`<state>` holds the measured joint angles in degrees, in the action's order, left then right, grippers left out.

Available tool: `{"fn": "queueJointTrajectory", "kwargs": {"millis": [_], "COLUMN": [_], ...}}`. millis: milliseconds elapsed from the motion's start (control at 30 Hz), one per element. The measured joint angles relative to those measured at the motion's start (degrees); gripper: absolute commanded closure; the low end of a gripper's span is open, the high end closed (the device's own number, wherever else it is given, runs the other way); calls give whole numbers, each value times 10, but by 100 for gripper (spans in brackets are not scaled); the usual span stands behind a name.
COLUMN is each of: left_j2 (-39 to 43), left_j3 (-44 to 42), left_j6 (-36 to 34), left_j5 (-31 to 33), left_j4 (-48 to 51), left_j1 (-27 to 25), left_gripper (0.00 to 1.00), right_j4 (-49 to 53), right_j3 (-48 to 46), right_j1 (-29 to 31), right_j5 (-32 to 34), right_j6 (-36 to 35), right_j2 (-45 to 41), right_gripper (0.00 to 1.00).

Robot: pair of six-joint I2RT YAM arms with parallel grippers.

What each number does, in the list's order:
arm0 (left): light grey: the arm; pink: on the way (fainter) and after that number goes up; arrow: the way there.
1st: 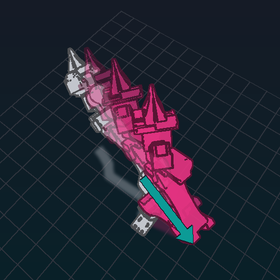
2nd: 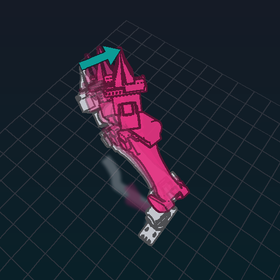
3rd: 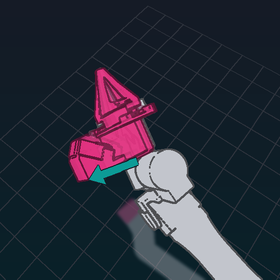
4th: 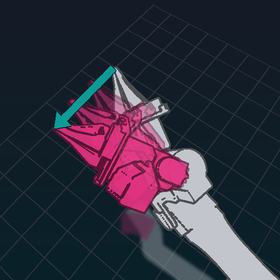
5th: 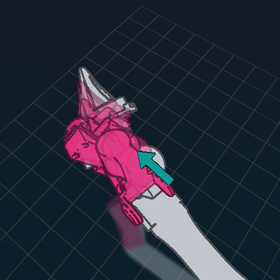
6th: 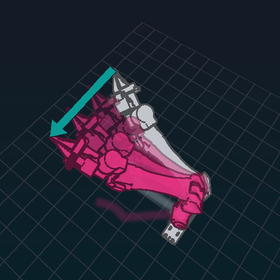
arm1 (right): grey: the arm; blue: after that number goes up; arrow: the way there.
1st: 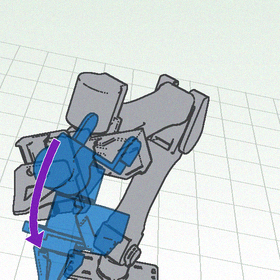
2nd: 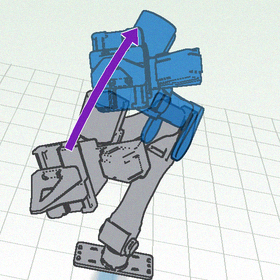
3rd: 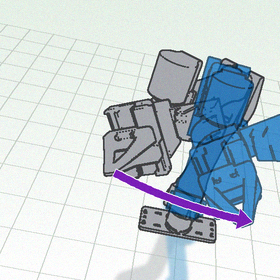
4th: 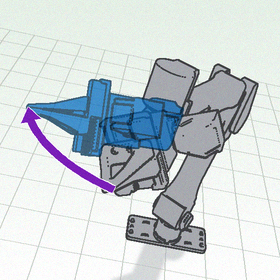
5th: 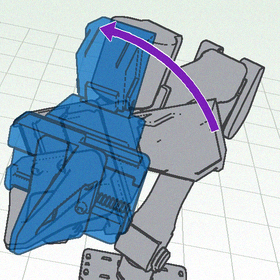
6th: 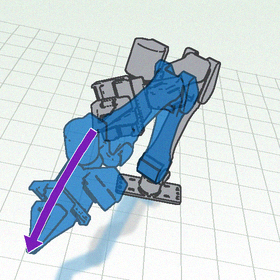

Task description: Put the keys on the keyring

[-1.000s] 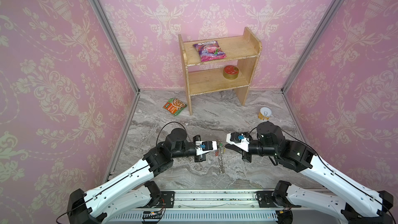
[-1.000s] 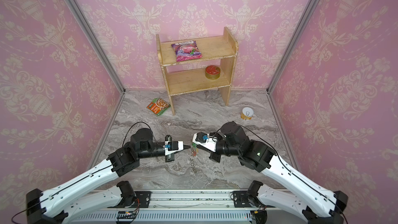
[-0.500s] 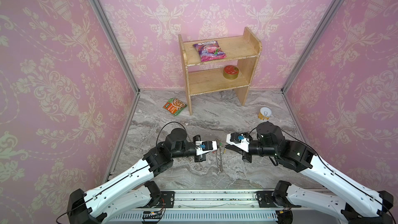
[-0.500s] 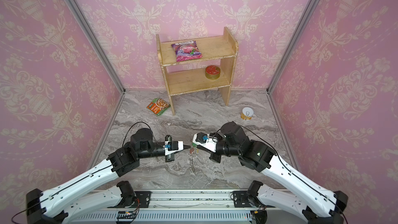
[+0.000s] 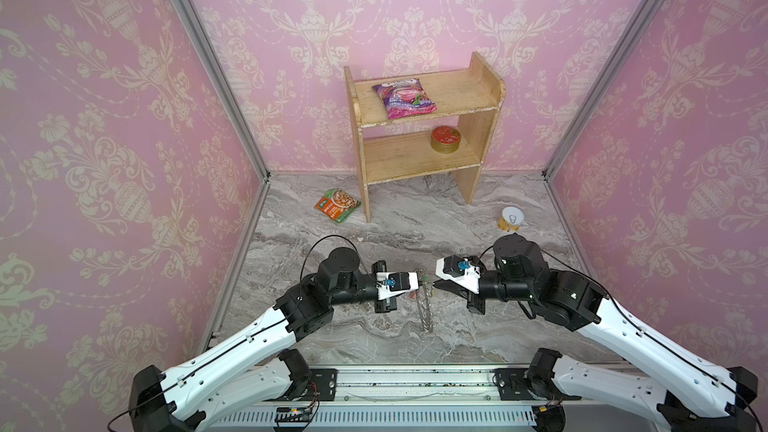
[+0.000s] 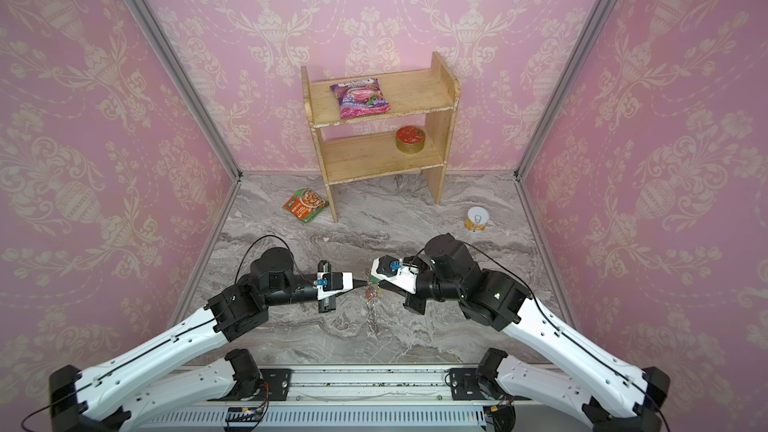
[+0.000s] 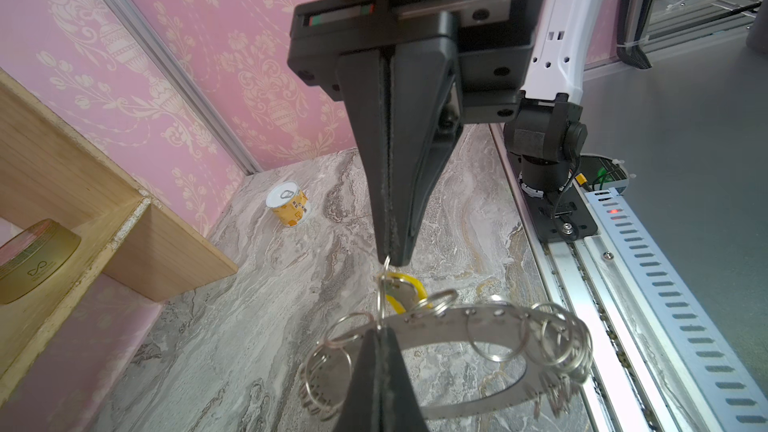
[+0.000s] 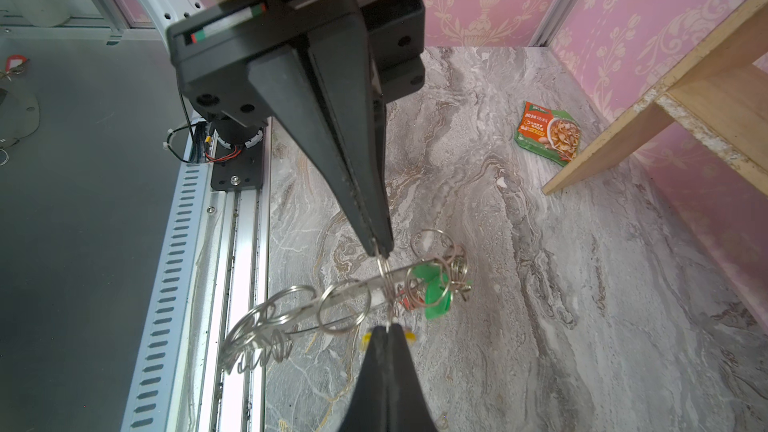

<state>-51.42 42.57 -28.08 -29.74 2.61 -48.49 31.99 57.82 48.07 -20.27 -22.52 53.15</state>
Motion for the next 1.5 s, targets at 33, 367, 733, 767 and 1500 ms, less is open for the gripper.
{"fn": "queueJointTrajectory", "kwargs": {"millis": [33,367,733,767,1500], "left_j2": [0,0,1,1,1], "left_j3": [0,0,0,0,0], "left_j6": [0,0,0,0,0], "left_j5": [0,0,0,0,0], "left_j4": [0,0,0,0,0], "left_j1": [0,0,0,0,0], "left_gripper": [100,100,100,100,100], "right_j4": [0,0,2,2,0], "right_j3": [0,4,4,4,5], "right_j1": [0,0,-8,-8,-11], "right_j5": [-2,-9,6,6,-25], "right_j6": [0,0,0,0,1], "right_j2": [2,2,-6,-6,-2], "right_gripper": [100,100,100,100,100]}}
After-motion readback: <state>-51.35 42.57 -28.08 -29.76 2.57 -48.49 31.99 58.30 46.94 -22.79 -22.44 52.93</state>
